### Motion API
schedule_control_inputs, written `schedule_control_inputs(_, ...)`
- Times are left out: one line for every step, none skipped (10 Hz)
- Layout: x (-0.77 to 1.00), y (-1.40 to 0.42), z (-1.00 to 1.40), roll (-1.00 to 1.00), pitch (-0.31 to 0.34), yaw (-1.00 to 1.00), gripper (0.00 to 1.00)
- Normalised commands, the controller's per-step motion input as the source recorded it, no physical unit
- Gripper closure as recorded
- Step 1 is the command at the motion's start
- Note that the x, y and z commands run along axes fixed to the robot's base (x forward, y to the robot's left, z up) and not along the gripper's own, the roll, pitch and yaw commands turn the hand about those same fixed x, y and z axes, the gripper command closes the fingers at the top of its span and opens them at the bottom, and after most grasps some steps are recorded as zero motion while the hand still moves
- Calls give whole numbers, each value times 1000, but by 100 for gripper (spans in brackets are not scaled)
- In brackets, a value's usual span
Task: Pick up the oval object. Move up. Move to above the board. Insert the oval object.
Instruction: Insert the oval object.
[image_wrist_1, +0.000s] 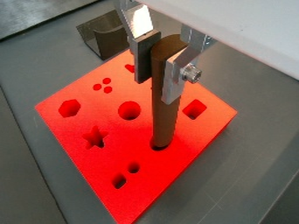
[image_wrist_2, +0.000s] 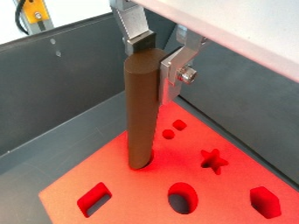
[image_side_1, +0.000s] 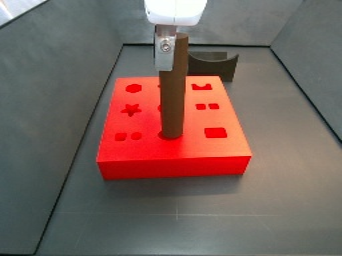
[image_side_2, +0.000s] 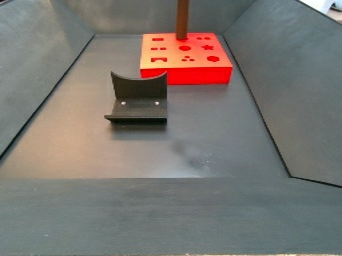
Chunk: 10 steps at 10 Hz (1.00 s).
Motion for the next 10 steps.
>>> schedule_control_inputs(0, 0, -69, 27, 0, 0, 100)
schedule_control_inputs(0, 0, -29, 0, 0, 0, 100)
schedule_control_inputs(34, 0, -146, 29, 0, 0, 100)
schedule_control_inputs(43, 0, -60, 23, 0, 0, 100)
schedule_control_inputs(0, 0, 0, 66, 9, 0, 100)
schedule_control_inputs(0, -23, -91, 174, 34, 0, 100)
schedule_control_inputs(0, -29, -134, 279, 114, -46, 100)
schedule_control_inputs(174, 0, -269, 176, 224, -360, 100)
schedule_control_inputs(123, 0, -346, 81, 251, -457, 100)
schedule_control_inputs(174, 0, -334, 16, 319, -451, 100)
